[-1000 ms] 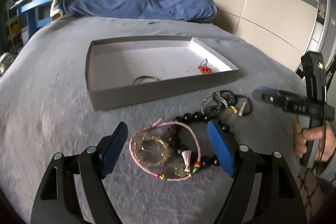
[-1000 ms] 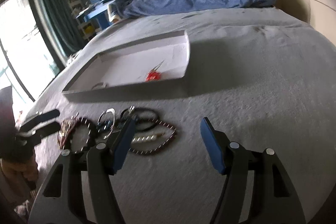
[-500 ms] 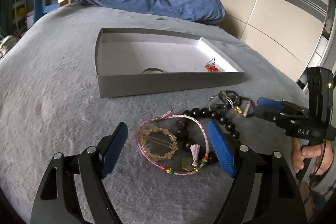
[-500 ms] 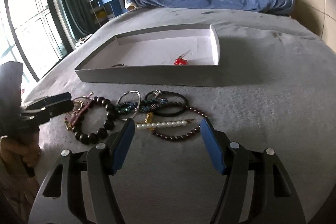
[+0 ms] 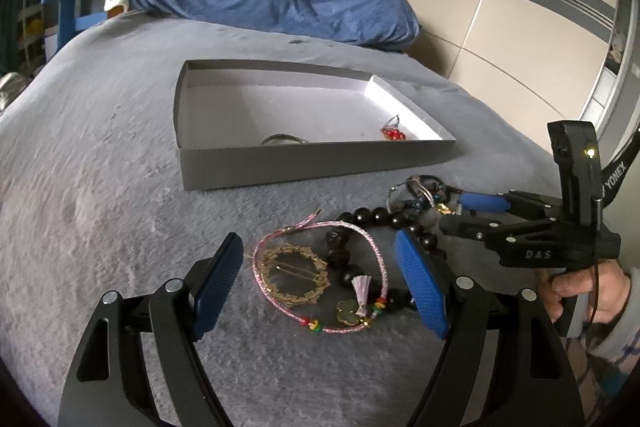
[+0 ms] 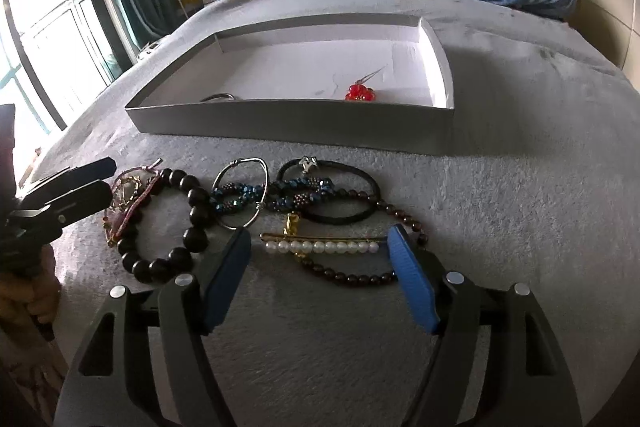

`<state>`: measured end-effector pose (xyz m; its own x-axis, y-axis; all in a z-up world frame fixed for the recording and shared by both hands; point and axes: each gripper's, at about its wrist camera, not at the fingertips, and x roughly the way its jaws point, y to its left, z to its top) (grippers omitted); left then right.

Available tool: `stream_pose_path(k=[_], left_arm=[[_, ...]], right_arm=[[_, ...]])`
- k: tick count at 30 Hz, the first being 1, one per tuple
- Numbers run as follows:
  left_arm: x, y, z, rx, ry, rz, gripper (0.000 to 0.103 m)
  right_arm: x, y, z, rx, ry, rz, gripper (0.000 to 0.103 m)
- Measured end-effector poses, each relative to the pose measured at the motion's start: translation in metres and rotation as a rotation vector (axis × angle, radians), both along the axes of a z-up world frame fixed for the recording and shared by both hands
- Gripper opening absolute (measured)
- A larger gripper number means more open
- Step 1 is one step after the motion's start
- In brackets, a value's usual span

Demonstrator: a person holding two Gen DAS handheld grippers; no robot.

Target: Organize jewelry

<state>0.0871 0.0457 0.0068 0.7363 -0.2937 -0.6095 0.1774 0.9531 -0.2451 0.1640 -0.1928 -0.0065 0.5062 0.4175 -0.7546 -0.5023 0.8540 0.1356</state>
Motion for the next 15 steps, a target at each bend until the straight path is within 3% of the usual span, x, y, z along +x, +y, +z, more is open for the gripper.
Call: stream_pose_path(k=[11,15], left_arm=[[-0.005,-0.024,0.005,0.093,-0.037,-0.068,0.078],[-0.001,-0.029,0.002,0.108,-0.008,-0.100,0.057]], right_arm=[[-0.018,-0.010,0.011,0.076,-0.074,0.017,0.062],[-0.027,-0.019,0.017,0.110,-0.121,0.007,0.062]])
